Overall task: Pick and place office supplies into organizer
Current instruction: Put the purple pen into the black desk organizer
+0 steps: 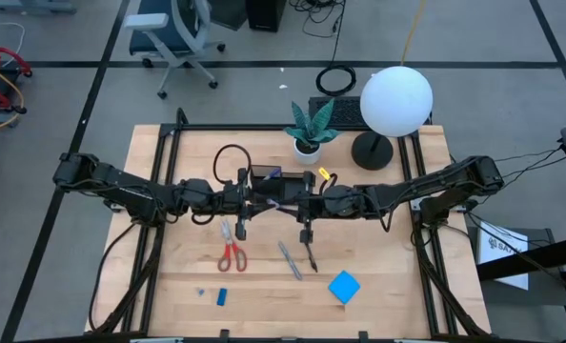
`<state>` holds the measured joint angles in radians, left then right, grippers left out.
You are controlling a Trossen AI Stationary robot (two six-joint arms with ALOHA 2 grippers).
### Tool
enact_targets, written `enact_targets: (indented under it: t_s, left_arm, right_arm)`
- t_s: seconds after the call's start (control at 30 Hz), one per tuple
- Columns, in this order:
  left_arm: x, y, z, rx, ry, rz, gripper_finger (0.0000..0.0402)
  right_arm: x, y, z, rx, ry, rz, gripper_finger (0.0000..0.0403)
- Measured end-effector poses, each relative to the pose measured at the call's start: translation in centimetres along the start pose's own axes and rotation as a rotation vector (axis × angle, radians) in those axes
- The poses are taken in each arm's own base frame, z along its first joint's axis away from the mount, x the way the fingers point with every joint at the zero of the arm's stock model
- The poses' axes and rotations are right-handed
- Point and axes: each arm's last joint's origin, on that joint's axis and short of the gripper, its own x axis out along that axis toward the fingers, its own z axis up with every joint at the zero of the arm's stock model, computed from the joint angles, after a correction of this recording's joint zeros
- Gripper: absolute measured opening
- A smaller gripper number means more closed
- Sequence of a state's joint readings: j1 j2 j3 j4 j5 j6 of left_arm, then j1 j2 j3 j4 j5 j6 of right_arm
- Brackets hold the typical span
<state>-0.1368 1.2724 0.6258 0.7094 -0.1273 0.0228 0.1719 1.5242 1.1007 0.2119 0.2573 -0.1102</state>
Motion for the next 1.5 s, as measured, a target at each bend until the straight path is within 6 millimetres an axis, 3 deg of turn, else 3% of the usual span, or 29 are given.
enact_targets:
  t_s: [0.2,0.43,0.8,1.07,1.5]
  left_arm:
    - [0.0,0.0,0.0,-0.021,0.001,0.001,0.0041]
    - [0.0,0.0,0.0,-0.075,0.004,0.004,0.0041]
    - [0.1,1.1,-0.5,-0.254,0.051,0.050,0.0041]
    - [0.1,1.2,-0.5,-0.436,0.062,-0.043,0.0041]
    - [-0.1,-0.4,0.1,-0.678,0.079,-0.265,0.0041]
  right_arm:
    - [0.0,0.0,0.0,0.002,-0.001,0.001,0.0081]
    - [0.0,0.1,0.0,-0.012,-0.002,0.003,0.0086]
    - [-3.9,2.0,2.5,-0.068,-0.082,0.084,0.0088]
    - [-4.2,4.8,2.1,-0.466,-0.090,0.137,0.0088]
    - [-4.1,8.7,0.5,-1.294,0.023,-0.051,0.0089]
